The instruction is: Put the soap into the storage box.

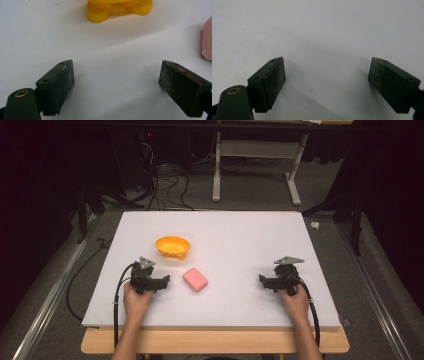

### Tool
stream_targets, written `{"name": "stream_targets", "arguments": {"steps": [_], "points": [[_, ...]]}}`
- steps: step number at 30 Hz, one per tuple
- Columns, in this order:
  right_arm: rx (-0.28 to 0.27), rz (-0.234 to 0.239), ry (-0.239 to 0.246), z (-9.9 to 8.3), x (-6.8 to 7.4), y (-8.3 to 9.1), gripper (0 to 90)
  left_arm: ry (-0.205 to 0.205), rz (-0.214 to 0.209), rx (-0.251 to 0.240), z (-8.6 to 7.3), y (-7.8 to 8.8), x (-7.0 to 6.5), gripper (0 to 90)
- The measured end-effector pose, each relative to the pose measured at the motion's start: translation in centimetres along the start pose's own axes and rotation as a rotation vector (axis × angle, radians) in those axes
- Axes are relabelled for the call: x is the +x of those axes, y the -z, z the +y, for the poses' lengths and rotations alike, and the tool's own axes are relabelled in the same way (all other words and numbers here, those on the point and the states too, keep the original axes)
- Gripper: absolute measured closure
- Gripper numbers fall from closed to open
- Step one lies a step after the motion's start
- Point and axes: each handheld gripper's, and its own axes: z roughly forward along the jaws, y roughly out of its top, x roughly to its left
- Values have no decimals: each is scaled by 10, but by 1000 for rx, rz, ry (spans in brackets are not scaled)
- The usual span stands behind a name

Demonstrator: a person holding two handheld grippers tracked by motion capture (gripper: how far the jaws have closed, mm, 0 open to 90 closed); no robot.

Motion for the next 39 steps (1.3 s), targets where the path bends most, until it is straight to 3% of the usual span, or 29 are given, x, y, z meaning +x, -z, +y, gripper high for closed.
{"name": "stream_targets", "arguments": {"steps": [5,12,14,16,17,19,39], "points": [[0,0,1,0,0,0,148,-18,17,-4,0,2,-2,149],[0,0,2,0,0,0,147,-20,6,-20,1,7,-4,149],[0,0,1,0,0,0,148,-22,-1,-21,2,9,-4,150],[-1,-1,1,0,0,0,147,-2,-21,-29,2,11,-3,149],[0,0,1,0,0,0,147,28,-53,-44,3,13,-2,149],[-1,-1,1,0,0,0,148,29,-64,-58,4,16,-3,151],[-1,-2,5,0,0,0,148,-16,-132,-106,7,38,-23,151]]}}
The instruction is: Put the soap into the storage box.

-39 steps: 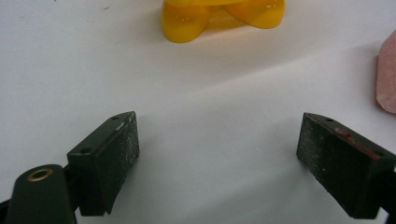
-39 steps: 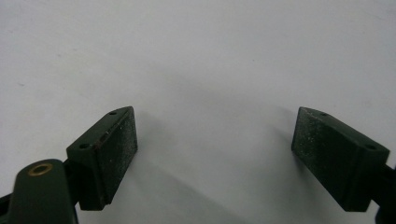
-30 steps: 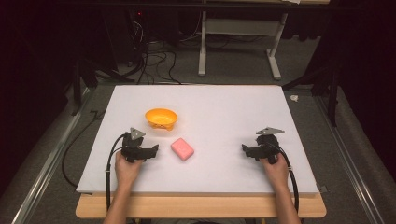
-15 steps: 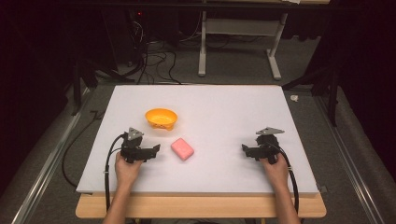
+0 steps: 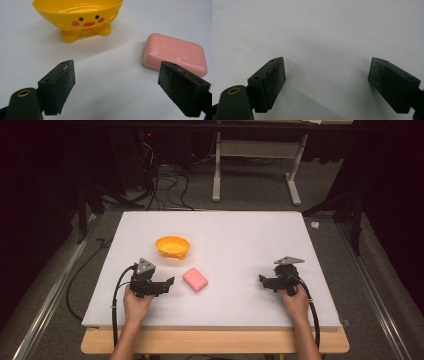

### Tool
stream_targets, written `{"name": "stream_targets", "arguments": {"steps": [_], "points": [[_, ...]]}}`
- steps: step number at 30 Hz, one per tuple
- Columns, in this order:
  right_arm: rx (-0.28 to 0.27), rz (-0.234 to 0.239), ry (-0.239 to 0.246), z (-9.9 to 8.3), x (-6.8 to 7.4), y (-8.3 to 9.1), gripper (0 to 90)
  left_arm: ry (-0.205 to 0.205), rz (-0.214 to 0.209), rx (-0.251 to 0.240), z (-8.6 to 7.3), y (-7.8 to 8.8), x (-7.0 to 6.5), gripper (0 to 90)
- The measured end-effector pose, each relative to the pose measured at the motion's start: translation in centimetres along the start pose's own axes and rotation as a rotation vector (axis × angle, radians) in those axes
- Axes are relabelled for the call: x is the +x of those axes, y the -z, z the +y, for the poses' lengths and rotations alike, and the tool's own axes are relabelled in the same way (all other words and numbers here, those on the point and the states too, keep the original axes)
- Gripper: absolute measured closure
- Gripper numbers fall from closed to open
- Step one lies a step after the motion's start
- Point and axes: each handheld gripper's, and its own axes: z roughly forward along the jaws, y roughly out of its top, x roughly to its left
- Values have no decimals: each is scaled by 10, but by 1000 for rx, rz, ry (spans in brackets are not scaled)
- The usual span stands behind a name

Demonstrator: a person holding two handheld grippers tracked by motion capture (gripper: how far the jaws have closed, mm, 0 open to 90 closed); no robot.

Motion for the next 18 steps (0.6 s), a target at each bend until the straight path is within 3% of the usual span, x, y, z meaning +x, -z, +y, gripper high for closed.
{"name": "stream_targets", "arguments": {"steps": [18], "points": [[2,0,-3,0,0,0,147,-48,-82,-7,4,3,-27,142]]}}
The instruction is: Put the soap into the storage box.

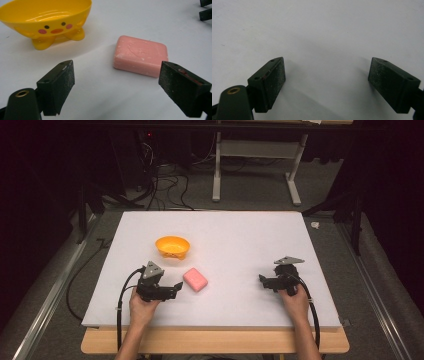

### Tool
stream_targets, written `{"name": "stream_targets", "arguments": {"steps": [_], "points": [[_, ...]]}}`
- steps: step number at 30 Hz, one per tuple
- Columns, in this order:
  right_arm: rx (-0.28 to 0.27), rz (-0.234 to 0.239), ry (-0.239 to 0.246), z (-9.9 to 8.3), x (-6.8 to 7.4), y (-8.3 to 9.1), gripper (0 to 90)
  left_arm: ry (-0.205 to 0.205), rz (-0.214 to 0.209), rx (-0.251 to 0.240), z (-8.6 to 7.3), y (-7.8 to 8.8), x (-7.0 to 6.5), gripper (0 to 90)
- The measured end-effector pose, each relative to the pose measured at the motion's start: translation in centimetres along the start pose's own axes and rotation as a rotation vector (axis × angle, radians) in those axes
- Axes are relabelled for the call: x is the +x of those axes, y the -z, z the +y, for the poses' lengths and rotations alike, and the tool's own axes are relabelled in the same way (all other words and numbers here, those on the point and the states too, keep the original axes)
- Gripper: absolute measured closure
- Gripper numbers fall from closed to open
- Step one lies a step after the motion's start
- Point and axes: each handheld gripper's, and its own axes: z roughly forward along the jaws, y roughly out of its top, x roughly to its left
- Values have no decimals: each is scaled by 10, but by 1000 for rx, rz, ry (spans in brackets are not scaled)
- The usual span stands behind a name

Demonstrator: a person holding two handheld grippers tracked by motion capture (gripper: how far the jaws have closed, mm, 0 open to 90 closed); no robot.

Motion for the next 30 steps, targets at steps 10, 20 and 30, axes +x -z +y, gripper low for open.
{"name": "stream_targets", "arguments": {"steps": [10,20,30], "points": [[0,0,0,0,0,0,148,-29,-20,28,5,-13,-10,136],[0,1,0,0,0,0,147,-69,-41,55,14,-29,-23,115],[-2,1,0,0,0,0,147,-73,-59,72,20,-43,-29,82]]}}
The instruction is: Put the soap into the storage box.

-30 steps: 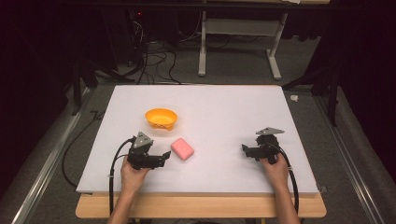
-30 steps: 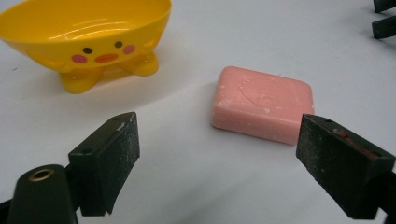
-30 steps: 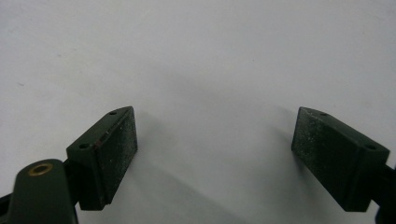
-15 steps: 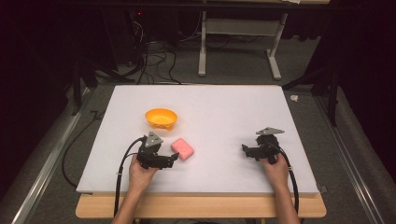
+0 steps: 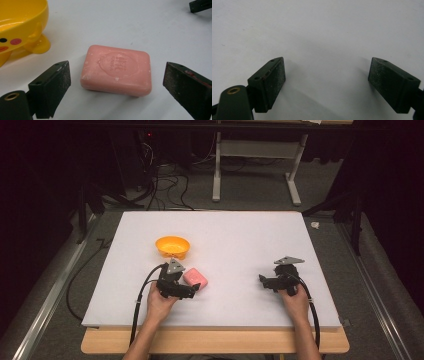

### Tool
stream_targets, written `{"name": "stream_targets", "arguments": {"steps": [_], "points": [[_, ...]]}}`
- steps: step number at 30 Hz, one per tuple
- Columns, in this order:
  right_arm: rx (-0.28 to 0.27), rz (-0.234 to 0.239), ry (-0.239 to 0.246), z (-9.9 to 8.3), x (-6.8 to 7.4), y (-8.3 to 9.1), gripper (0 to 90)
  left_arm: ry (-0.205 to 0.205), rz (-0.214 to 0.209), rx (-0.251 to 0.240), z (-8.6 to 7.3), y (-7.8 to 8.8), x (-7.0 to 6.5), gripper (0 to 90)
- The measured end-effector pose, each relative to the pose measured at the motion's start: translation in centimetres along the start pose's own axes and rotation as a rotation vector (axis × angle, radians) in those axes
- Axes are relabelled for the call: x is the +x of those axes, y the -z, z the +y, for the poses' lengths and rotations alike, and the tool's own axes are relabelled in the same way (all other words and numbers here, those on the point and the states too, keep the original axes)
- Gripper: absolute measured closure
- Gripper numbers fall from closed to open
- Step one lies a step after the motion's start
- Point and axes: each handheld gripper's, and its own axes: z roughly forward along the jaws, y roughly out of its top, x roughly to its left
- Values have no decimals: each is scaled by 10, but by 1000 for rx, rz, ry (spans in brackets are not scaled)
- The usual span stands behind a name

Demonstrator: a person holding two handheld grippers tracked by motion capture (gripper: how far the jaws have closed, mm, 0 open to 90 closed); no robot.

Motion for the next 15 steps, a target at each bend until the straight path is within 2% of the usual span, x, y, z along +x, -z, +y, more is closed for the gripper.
{"name": "stream_targets", "arguments": {"steps": [8,15], "points": [[0,0,0,0,0,0,148,-10,8,11,5,-10,-2,65],[1,0,0,0,0,0,147,-10,9,41,5,-22,-3,62]]}}
